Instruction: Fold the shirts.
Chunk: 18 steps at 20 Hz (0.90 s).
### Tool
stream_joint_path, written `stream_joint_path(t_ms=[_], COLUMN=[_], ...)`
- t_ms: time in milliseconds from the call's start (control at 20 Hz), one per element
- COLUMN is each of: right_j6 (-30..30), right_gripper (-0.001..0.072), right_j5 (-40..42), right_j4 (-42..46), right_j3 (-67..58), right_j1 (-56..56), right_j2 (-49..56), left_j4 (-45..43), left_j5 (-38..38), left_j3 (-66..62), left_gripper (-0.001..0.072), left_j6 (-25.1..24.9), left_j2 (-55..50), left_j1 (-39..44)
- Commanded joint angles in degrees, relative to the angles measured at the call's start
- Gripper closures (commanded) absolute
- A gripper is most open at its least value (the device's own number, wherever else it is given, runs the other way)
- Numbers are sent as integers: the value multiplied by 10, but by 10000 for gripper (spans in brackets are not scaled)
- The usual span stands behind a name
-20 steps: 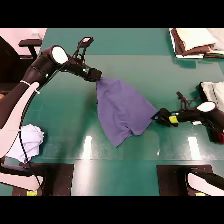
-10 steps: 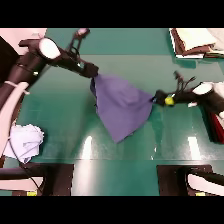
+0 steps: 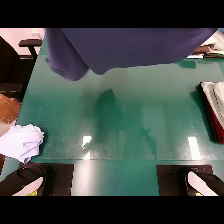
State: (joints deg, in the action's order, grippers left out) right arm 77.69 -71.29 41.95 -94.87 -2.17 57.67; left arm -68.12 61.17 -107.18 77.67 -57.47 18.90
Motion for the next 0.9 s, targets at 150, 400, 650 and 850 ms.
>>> stream_joint_path(t_ms=[150,400,650,850], right_j6=[63,74,74,74], right_gripper=[696,697,697,696], right_j5=[-93,-144,-131,-99], right_j4=[71,290,305,305], right_j3=[-146,-60,84,130], right_j1=[-12,106,130,117], right_j2=[40,115,116,87], left_j4=[-5,-7,2,69], left_j5=[74,155,130,127], left_j3=[-1,159,408,450], left_gripper=[686,687,687,684], left_j6=[-1,-2,-1,-2], left_j2=[18,-42,-46,-46], left_j1=[0,3,98,225])
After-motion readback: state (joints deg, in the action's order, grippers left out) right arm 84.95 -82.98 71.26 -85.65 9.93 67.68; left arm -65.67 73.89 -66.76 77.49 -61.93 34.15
